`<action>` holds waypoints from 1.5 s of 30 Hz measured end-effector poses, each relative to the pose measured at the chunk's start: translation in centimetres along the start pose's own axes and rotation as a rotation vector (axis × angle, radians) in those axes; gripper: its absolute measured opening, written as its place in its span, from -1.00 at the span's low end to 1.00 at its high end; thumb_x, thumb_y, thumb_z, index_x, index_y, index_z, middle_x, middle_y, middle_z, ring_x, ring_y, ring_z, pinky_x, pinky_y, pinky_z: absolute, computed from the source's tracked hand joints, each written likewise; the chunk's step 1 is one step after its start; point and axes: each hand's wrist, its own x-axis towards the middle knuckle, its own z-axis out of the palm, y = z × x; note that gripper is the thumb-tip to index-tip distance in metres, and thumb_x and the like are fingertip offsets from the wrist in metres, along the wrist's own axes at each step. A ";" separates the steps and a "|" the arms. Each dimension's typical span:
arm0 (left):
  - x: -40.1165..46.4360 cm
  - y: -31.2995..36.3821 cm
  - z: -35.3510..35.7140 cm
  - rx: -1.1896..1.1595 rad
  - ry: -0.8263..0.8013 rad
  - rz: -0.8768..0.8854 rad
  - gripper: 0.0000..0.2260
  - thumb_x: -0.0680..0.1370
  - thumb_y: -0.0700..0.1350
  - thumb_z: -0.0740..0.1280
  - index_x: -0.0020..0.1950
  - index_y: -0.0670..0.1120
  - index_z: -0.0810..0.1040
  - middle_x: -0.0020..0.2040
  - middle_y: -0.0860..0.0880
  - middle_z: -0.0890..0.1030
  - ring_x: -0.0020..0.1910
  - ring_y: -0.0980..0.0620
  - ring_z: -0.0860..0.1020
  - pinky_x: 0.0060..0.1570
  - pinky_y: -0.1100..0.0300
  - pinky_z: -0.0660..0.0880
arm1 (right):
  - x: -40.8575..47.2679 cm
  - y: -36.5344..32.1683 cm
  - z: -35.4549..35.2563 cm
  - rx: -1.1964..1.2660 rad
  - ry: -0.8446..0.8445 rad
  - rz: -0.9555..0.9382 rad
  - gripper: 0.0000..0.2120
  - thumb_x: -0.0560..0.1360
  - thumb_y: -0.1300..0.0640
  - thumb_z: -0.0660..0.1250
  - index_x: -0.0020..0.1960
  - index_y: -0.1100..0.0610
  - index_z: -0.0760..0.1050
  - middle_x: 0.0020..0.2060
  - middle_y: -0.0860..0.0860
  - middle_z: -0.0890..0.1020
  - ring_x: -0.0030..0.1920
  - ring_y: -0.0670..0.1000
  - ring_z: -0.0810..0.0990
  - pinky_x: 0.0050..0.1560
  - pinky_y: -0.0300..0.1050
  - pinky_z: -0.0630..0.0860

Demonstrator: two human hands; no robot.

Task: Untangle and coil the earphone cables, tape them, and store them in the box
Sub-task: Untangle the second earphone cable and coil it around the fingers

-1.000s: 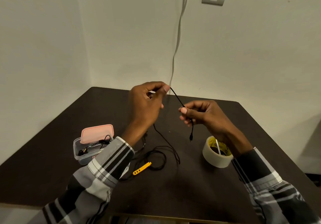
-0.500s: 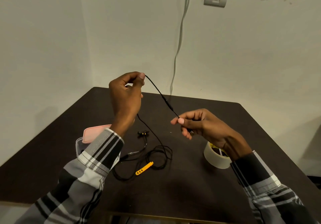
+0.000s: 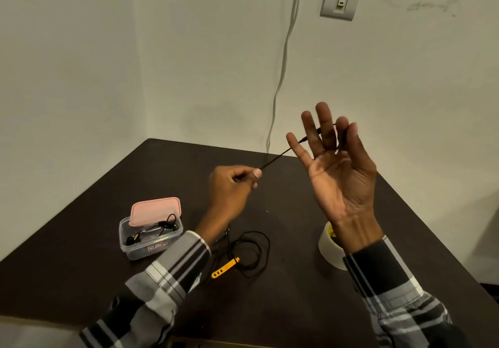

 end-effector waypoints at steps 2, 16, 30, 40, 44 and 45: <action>-1.1 -0.2 0.8 0.023 -0.058 -0.004 -0.92 0.51 -0.10 0.45 -0.16 -0.03 0.72 -0.35 0.05 0.67 -0.36 0.20 0.59 -0.34 0.38 0.47 | 0.6 0.0 0.1 -0.076 0.017 -0.081 -0.78 0.54 0.04 0.25 -0.06 0.05 0.67 0.21 0.00 0.66 0.41 0.08 0.48 0.36 0.38 0.35; -0.8 2.6 -1.5 0.080 -0.134 0.217 -0.92 0.52 -0.04 0.43 -0.18 0.07 0.69 -0.36 0.11 0.65 -0.32 0.11 0.63 -0.25 0.10 0.55 | 0.9 -0.7 -6.2 -1.637 -0.252 0.114 -0.84 0.50 -0.12 0.39 0.01 -0.14 0.69 0.01 -0.39 0.65 0.48 -0.09 0.36 0.51 0.26 -0.26; 0.5 1.9 -0.7 -0.124 -0.142 0.059 -0.87 0.51 -0.13 0.45 -0.11 -0.19 0.71 -0.36 -0.06 0.63 -0.49 0.28 0.45 -0.35 0.39 0.36 | -1.1 -1.3 -0.5 -0.101 -0.192 0.043 -0.79 0.55 0.04 0.28 -0.09 0.05 0.68 -0.05 -0.06 0.74 0.36 0.25 0.52 0.28 0.60 0.23; -0.2 0.6 -0.4 0.095 -0.206 0.124 -0.86 0.50 -0.01 0.45 -0.26 0.04 0.68 -0.38 0.05 0.65 -0.44 0.21 0.49 -0.34 0.20 0.39 | 0.3 1.5 -2.7 -1.214 -0.055 -0.146 -0.84 0.57 0.14 0.35 0.05 -0.02 0.69 0.07 -0.19 0.71 0.46 -0.13 0.40 0.54 0.27 0.12; 0.2 1.0 -1.6 0.111 -0.187 0.157 -0.87 0.51 -0.03 0.44 -0.22 0.01 0.71 -0.39 0.07 0.64 -0.43 0.19 0.50 -0.35 0.18 0.40 | 0.6 1.5 -4.6 -1.649 -0.195 -0.059 -0.85 0.56 0.06 0.39 0.09 -0.10 0.68 0.06 -0.21 0.70 0.53 -0.15 0.22 0.45 0.44 -0.36; 0.4 1.1 -2.0 0.120 -0.181 0.166 -0.88 0.51 -0.02 0.44 -0.20 0.00 0.71 -0.38 0.07 0.64 -0.41 0.15 0.53 -0.34 0.16 0.42 | 0.6 1.2 -4.9 -1.686 -0.198 -0.046 -0.84 0.56 0.05 0.39 0.10 -0.09 0.67 0.07 -0.17 0.71 0.53 -0.15 0.20 0.44 0.45 -0.36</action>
